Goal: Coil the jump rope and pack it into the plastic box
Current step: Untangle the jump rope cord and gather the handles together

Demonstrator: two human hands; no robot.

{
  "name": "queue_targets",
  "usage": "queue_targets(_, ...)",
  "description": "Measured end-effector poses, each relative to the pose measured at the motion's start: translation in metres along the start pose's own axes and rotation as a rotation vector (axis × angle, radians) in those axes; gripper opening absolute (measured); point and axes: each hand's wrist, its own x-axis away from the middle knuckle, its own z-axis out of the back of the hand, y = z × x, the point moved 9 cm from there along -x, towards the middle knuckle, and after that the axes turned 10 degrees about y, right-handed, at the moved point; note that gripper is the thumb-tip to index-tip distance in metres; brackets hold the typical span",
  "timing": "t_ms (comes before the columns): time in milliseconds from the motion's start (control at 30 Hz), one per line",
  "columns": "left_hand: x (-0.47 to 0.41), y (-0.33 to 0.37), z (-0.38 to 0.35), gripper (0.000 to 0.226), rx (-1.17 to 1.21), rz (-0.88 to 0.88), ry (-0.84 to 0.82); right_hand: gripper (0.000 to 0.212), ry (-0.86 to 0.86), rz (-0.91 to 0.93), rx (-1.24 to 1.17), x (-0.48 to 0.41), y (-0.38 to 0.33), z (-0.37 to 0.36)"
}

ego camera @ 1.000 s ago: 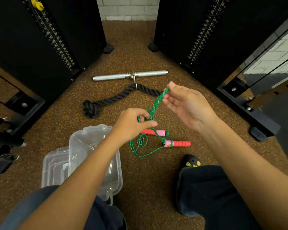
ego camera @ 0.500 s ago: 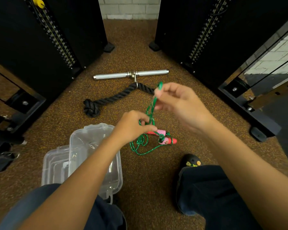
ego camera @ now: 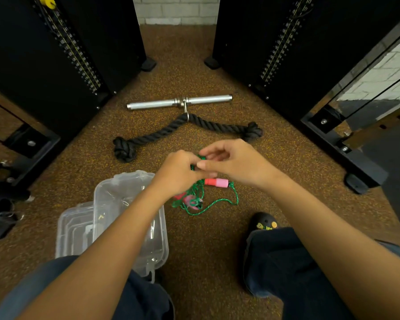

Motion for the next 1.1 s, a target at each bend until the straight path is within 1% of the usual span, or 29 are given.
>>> queue_targets(33, 0.000, 0.001, -0.002, 0.014, 0.004, -0.006, -0.011, 0.028, 0.027, -0.009, -0.002, 0.000, 0.002, -0.001)
queue_targets(167, 0.001, 0.001, -0.003, 0.020, 0.039, -0.002, -0.006, 0.018, 0.139, -0.029, -0.071, -0.001, 0.004, 0.002)
queue_targets(233, 0.000, -0.001, -0.001, 0.017, 0.060, 0.023, 0.006, 0.015, 0.173, -0.040, -0.163, -0.002, 0.004, 0.005)
queue_targets(333, -0.002, -0.007, 0.000, 0.033, 0.068, 0.069, 0.004, 0.016, 0.197, -0.094, -0.389, -0.003, 0.001, 0.015)
queue_targets(400, 0.000, -0.012, -0.003, 0.044, -0.015, 0.080, -0.042, 0.016, 0.220, -0.112, -0.619, -0.007, -0.001, 0.027)
queue_targets(467, 0.003, -0.016, -0.008, 0.049, -0.122, 0.069, -0.094, 0.016, 0.300, -0.131, -0.895, -0.010, 0.000, 0.045)
queue_targets(500, 0.005, -0.017, -0.012, 0.050, -0.130, 0.064, -0.110, 0.016, 0.355, -0.143, -0.993, -0.012, 0.004, 0.053)
queue_targets(533, 0.006, -0.017, -0.014, 0.050, -0.105, 0.073, -0.117, 0.017, 0.396, -0.159, -1.039, -0.013, 0.008, 0.057)
queue_targets(567, 0.005, -0.017, -0.014, 0.049, -0.058, 0.092, -0.111, 0.020, 0.405, -0.183, -1.021, -0.012, 0.012, 0.056)
queue_targets(600, 0.004, -0.015, -0.011, 0.047, -0.009, 0.109, -0.089, 0.026, 0.381, -0.218, -0.930, -0.013, 0.016, 0.050)
queue_targets(633, 0.002, -0.013, -0.008, 0.047, 0.016, 0.110, -0.057, 0.035, 0.315, -0.259, -0.774, -0.012, 0.020, 0.040)
queue_targets(700, -0.001, -0.007, 0.001, 0.047, 0.000, 0.074, 0.009, 0.053, 0.113, -0.310, -0.420, -0.005, 0.025, 0.012)
queue_targets(733, -0.002, -0.004, 0.003, 0.044, -0.009, 0.054, 0.022, 0.053, 0.039, -0.311, -0.310, -0.002, 0.025, -0.001)
queue_targets(767, -0.002, -0.002, 0.004, 0.039, -0.012, 0.040, 0.021, 0.046, 0.007, -0.297, -0.262, 0.001, 0.025, -0.009)
queue_targets(800, -0.002, -0.001, 0.003, 0.034, -0.013, 0.032, 0.014, 0.035, 0.021, -0.270, -0.249, 0.001, 0.024, -0.014)
queue_targets(833, -0.002, 0.000, 0.003, 0.032, -0.015, 0.031, 0.010, 0.023, 0.067, -0.227, -0.236, -0.001, 0.021, -0.013)
queue_targets(900, 0.000, -0.003, 0.002, 0.038, -0.037, 0.069, 0.004, 0.005, 0.175, -0.158, -0.182, -0.005, 0.018, -0.002)
queue_targets(933, 0.001, -0.005, 0.001, 0.042, -0.047, 0.092, 0.004, 0.005, 0.207, -0.141, -0.193, -0.008, 0.016, 0.004)
queue_targets(1000, 0.002, -0.010, -0.001, 0.046, -0.068, 0.111, -0.005, 0.008, 0.192, -0.147, -0.261, -0.010, 0.015, 0.011)
queue_targets(1033, 0.002, -0.010, -0.002, 0.046, -0.063, 0.110, -0.006, 0.009, 0.162, -0.140, -0.235, -0.010, 0.014, 0.012)
queue_targets(1100, 0.002, -0.009, -0.002, 0.040, -0.018, 0.100, 0.004, 0.015, 0.093, -0.085, -0.054, -0.008, 0.010, 0.008)
